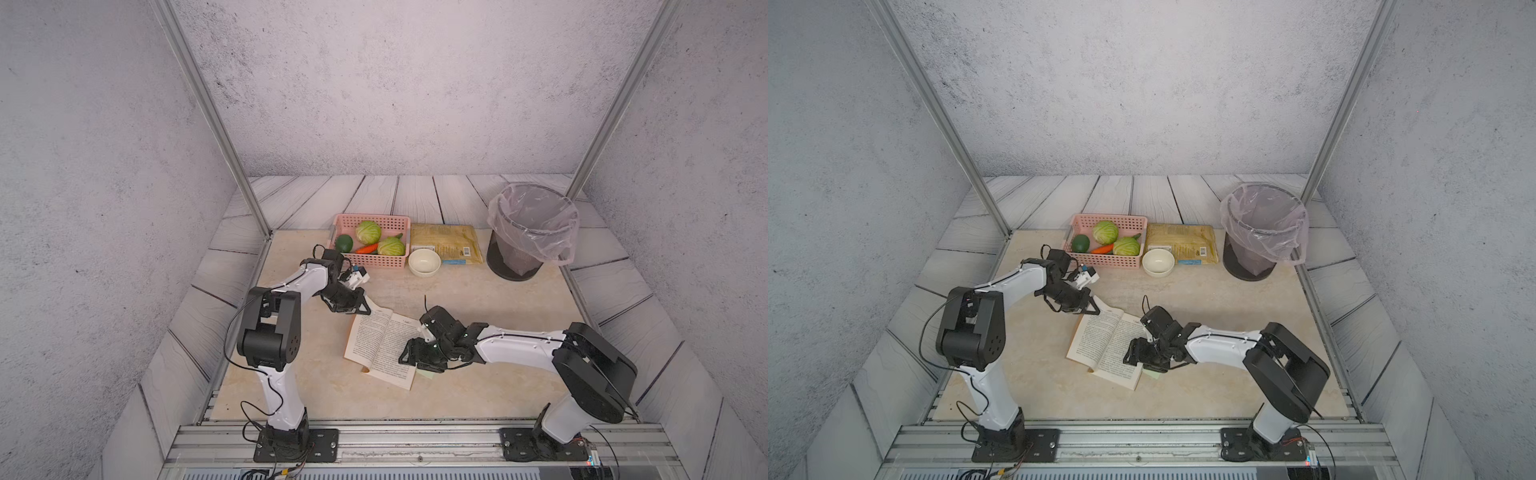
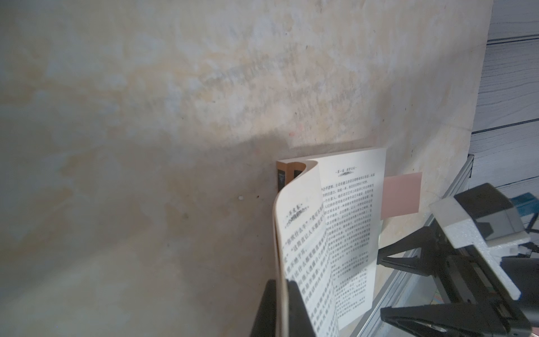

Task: Peel off the used sticky note
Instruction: Turn the page of the book at the center of the board.

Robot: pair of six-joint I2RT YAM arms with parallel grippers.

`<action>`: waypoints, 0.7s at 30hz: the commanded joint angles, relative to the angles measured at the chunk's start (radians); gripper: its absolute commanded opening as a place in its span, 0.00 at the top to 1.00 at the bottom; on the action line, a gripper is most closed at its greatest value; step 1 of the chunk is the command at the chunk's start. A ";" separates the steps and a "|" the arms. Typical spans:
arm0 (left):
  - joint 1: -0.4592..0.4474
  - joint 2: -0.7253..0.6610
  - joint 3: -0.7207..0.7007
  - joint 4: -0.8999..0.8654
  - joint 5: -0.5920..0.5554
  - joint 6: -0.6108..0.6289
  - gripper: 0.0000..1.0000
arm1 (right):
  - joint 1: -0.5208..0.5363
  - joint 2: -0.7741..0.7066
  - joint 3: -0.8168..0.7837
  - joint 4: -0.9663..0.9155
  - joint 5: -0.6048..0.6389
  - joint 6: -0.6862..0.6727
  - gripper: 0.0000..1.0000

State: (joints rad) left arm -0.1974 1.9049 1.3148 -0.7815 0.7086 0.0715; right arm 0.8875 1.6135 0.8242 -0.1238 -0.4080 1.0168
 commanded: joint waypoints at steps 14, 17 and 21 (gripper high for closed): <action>0.006 0.027 0.007 -0.016 -0.005 0.015 1.00 | 0.011 -0.029 0.052 -0.064 0.029 -0.041 0.28; 0.005 0.029 0.006 -0.016 -0.003 0.016 1.00 | 0.010 -0.031 0.059 -0.074 0.031 -0.047 0.28; 0.006 0.028 0.006 -0.016 -0.003 0.015 1.00 | 0.012 -0.025 0.064 -0.073 0.031 -0.049 0.28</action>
State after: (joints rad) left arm -0.1974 1.9057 1.3148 -0.7815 0.7124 0.0715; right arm 0.8936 1.6100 0.8646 -0.1841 -0.3912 0.9867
